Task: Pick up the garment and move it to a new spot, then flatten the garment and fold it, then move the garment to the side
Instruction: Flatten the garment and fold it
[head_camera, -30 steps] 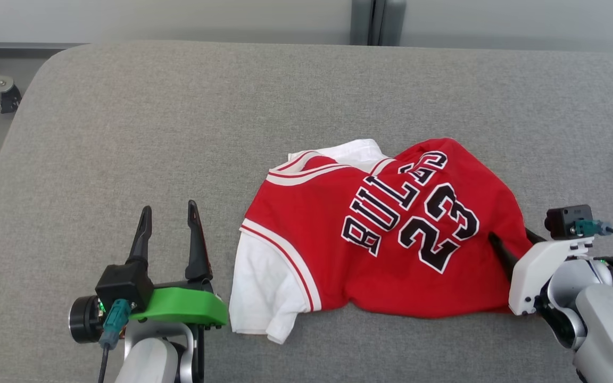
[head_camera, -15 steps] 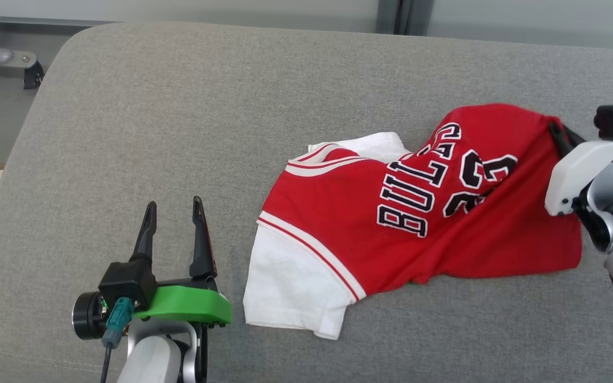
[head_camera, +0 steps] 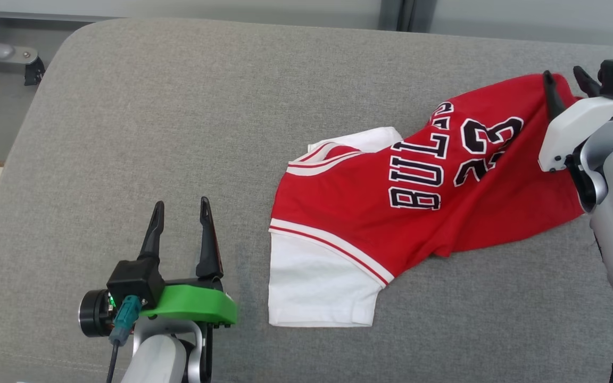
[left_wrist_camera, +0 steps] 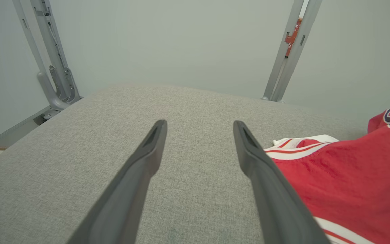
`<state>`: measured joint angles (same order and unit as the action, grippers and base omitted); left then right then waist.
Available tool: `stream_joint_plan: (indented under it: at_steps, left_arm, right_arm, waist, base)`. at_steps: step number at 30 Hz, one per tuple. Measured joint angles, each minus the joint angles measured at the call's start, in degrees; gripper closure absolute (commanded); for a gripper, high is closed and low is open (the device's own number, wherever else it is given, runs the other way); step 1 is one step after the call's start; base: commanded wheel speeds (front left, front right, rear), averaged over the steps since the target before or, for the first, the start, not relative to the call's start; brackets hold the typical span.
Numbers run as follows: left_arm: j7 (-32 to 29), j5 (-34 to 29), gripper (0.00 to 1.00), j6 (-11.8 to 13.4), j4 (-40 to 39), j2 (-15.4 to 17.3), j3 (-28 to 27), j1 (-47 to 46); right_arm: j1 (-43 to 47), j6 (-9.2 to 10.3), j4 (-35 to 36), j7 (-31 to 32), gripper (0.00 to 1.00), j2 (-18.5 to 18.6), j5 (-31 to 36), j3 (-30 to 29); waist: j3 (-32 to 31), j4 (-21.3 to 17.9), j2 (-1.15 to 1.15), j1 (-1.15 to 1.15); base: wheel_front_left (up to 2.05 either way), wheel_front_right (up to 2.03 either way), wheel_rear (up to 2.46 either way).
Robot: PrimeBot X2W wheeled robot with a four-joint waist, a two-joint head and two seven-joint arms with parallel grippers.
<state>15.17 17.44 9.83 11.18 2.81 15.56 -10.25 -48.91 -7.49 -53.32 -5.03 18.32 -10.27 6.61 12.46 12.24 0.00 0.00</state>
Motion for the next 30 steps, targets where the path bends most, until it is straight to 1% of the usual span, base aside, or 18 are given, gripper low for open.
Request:
stream_joint_plan:
  at_steps: [6,11,13,17,20,23,27,30]
  left_arm:
    - [0.0,-0.11,0.0,-1.11,0.43,0.01,1.38,-0.03]
    - [0.01,-0.07,0.0,-2.86,3.14,0.0,4.5,-0.05]
    - [0.0,0.23,0.0,-3.83,5.72,-0.01,6.03,-0.15]
    - [-0.03,0.55,0.0,-4.82,11.45,-0.02,7.97,-1.89]
    - [-0.97,0.76,0.0,-5.16,16.56,-0.02,8.75,-4.24]
    - [-1.22,0.98,0.0,-5.32,20.62,-0.02,9.22,-7.19]
    - [-2.8,0.81,0.0,-6.08,26.27,0.01,9.95,-11.98]
    - [-4.27,0.04,0.0,-6.76,30.41,0.32,10.66,-15.3]
  right_arm:
    - [0.37,0.0,0.04,-6.79,0.0,-1.0,0.54,0.38]
    - [5.14,0.0,5.58,-9.31,0.0,-1.75,-1.34,1.55]
    - [8.43,0.0,9.29,-9.71,0.0,-1.7,-2.56,1.85]
    - [15.25,0.0,18.07,-9.96,0.0,-1.7,-3.75,2.13]
    - [21.06,0.0,26.69,-9.99,0.0,-1.86,-3.59,0.44]
    - [26.69,0.0,32.92,-10.01,0.0,-3.23,-2.45,-2.34]
    - [32.13,0.0,38.3,-10.02,0.0,-6.36,-1.56,-4.49]
    - [34.12,0.0,40.42,-10.02,0.0,-7.67,-1.1,-5.16]
  waist:
    - [-0.52,-1.56,0.0,0.0]
    - [-1.36,-3.22,0.0,0.0]
    - [-1.78,-4.04,0.0,0.0]
    - [-2.39,-5.63,0.0,0.0]
    - [-2.55,-7.03,0.0,0.0]
    - [-2.35,-8.28,0.0,0.0]
    - [-1.64,-9.78,0.0,0.0]
    - [-0.98,-10.82,0.0,0.0]
  base:
    - [0.0,0.0,0.0]
    - [0.0,0.0,0.0]
    - [0.0,0.0,0.0]
    - [0.0,0.0,0.0]
    - [0.0,0.0,0.0]
    - [0.0,0.0,0.0]
    - [0.0,0.0,0.0]
    - [0.0,0.0,0.0]
